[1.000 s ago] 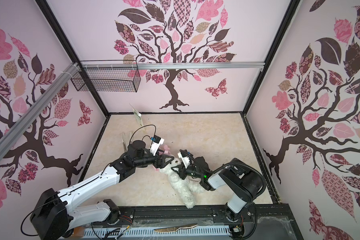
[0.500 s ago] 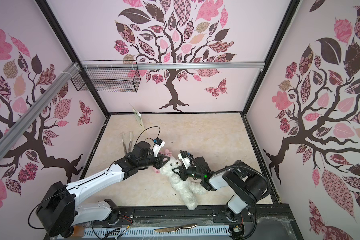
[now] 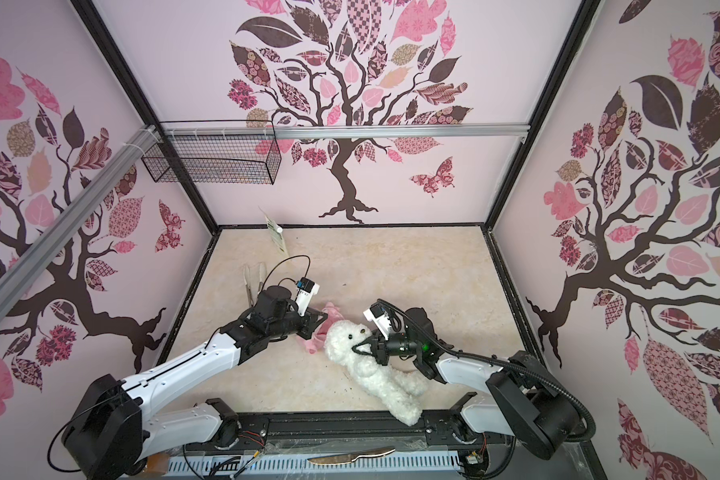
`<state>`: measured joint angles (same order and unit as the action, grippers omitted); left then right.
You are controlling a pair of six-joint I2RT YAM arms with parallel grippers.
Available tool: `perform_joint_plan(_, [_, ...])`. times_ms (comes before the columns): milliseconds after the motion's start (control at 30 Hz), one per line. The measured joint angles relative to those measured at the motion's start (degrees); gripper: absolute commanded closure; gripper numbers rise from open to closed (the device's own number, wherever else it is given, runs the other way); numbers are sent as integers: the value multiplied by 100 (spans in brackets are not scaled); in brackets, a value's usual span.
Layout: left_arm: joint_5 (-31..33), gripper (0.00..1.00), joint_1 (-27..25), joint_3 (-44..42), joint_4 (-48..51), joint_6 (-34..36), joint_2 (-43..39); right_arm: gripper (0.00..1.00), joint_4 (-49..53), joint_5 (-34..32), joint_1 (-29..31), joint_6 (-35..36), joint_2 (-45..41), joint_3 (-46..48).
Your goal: Dress the teddy bear
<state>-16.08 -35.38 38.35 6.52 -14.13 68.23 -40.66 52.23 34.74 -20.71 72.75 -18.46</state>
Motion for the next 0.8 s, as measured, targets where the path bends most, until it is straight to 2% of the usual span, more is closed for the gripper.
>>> perform_joint_plan(200, [-382,100,4,-24,-24,48,-26,89,662,699,4,374,142,-420])
perform_joint_plan(367, [-671,100,-20,-24,-24,44,-50,90,903,1158,-39,723,966,-1014])
perform_joint_plan(500, [-717,100,-79,-24,-28,46,-94,93,730,1410,-339,756,1740,-1379])
perform_joint_plan(633, [-660,100,-103,-24,-26,52,-87,93,48,1200,-632,498,2245,-1335])
perform_joint_plan(800, [-645,100,-155,-22,-46,92,20,93,-866,726,-656,105,2417,-1078])
